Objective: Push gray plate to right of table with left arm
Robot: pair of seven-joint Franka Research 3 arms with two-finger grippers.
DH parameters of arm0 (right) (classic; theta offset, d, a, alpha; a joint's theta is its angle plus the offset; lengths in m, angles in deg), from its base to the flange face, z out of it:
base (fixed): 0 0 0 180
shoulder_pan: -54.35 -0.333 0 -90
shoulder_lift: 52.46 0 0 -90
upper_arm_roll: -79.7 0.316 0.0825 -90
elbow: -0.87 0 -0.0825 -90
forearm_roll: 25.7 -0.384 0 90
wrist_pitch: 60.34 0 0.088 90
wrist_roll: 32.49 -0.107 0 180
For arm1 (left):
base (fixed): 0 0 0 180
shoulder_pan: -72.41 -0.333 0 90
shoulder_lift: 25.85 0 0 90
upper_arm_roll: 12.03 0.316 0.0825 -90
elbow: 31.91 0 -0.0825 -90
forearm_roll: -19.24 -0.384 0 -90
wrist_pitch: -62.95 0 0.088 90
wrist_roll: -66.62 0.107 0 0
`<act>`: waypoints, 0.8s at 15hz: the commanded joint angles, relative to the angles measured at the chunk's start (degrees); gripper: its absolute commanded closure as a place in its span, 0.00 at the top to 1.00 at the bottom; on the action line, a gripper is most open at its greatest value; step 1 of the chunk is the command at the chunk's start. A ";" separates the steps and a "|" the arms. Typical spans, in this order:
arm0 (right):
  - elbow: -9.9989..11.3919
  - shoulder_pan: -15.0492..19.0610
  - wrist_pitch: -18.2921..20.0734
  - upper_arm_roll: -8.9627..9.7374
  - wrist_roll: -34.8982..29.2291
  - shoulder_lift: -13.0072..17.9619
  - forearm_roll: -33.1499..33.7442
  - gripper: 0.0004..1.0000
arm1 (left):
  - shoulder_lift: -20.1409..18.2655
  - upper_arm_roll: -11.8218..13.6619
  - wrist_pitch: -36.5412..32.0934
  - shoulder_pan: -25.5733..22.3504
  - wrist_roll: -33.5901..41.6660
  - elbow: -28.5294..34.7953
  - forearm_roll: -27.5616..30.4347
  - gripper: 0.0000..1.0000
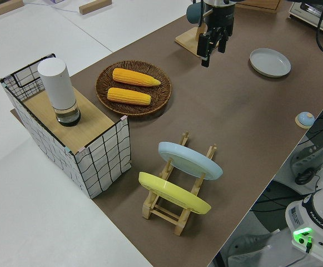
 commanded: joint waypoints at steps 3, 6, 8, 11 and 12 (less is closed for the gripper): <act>-0.54 1.07 0.90 0.93 -0.67 0.14 -0.25 0.98 | 0.22 -1.03 -7.24 -2.45 3.60 -8.81 0.04 1.00; -0.54 1.16 0.90 0.93 -0.75 0.14 -0.25 0.98 | 0.22 -1.21 -8.20 -2.45 5.96 -11.35 -0.04 1.00; -0.54 1.16 0.90 0.93 -0.66 0.14 -0.25 0.98 | 0.22 -1.04 -8.82 -2.45 8.33 -11.53 0.22 1.00; -0.54 1.07 0.90 0.93 -0.66 0.14 -0.25 0.98 | 0.14 -0.77 -8.82 -2.71 9.05 -12.84 1.71 1.00; -0.54 1.07 0.90 0.84 -0.66 0.14 -0.25 0.98 | 0.14 -0.68 -8.91 -2.80 8.52 -13.28 2.06 1.00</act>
